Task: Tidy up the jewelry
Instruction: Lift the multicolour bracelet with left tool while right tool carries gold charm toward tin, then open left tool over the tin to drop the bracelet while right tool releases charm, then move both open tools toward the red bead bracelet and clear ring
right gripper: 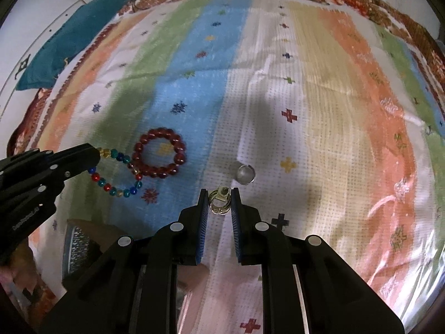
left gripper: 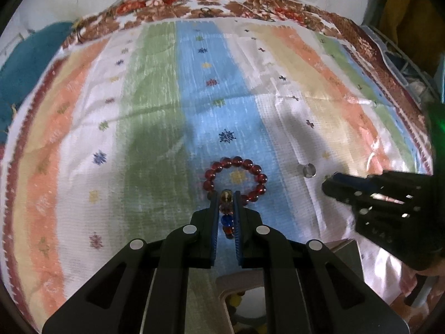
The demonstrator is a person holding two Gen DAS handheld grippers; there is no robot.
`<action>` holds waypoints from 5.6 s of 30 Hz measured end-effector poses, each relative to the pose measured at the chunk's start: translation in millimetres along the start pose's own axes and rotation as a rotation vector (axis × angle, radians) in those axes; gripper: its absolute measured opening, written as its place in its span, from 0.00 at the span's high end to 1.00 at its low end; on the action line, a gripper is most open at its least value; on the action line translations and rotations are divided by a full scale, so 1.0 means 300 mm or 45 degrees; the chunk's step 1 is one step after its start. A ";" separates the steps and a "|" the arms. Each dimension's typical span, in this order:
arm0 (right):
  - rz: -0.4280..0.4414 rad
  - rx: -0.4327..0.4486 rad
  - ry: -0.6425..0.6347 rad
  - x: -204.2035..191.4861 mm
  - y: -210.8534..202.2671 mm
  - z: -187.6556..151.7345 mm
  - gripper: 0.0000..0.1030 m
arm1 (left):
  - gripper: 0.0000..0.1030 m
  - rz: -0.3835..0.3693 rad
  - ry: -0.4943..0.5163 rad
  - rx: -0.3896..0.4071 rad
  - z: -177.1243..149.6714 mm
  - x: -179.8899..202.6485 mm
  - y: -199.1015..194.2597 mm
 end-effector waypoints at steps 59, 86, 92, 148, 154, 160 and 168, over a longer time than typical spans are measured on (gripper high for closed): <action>0.101 0.210 0.008 -0.053 -0.349 -0.178 0.83 | 0.91 -0.073 0.104 0.203 -0.185 0.229 -0.330; 0.133 0.158 0.056 -0.016 -0.325 -0.215 0.49 | 0.67 -0.072 -0.056 0.198 -0.227 0.144 -0.332; 0.092 0.162 0.029 -0.015 -0.316 -0.211 0.45 | 0.57 -0.048 -0.037 0.185 -0.219 0.138 -0.318; -0.104 0.076 0.053 0.036 -0.069 -0.021 0.35 | 0.47 0.019 -0.137 0.039 -0.048 -0.082 -0.036; -0.094 0.040 0.061 0.047 -0.017 -0.002 0.35 | 0.47 0.015 -0.147 0.011 -0.037 -0.112 0.007; -0.093 0.022 0.051 0.041 0.012 0.006 0.35 | 0.47 0.013 -0.124 -0.024 -0.024 -0.118 0.060; -0.068 -0.003 0.055 0.040 0.053 0.019 0.35 | 0.47 0.001 -0.115 -0.054 -0.009 -0.133 0.112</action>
Point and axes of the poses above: each gripper's, at about its wrist camera, not at the fingertips, and y roughly the way its jaws point, x to its right, z to its top, the point moved 6 cm from there along y, roughly the way its jaws point, and after that the axes turned 14 degrees about -z, right-handed, at the moved point
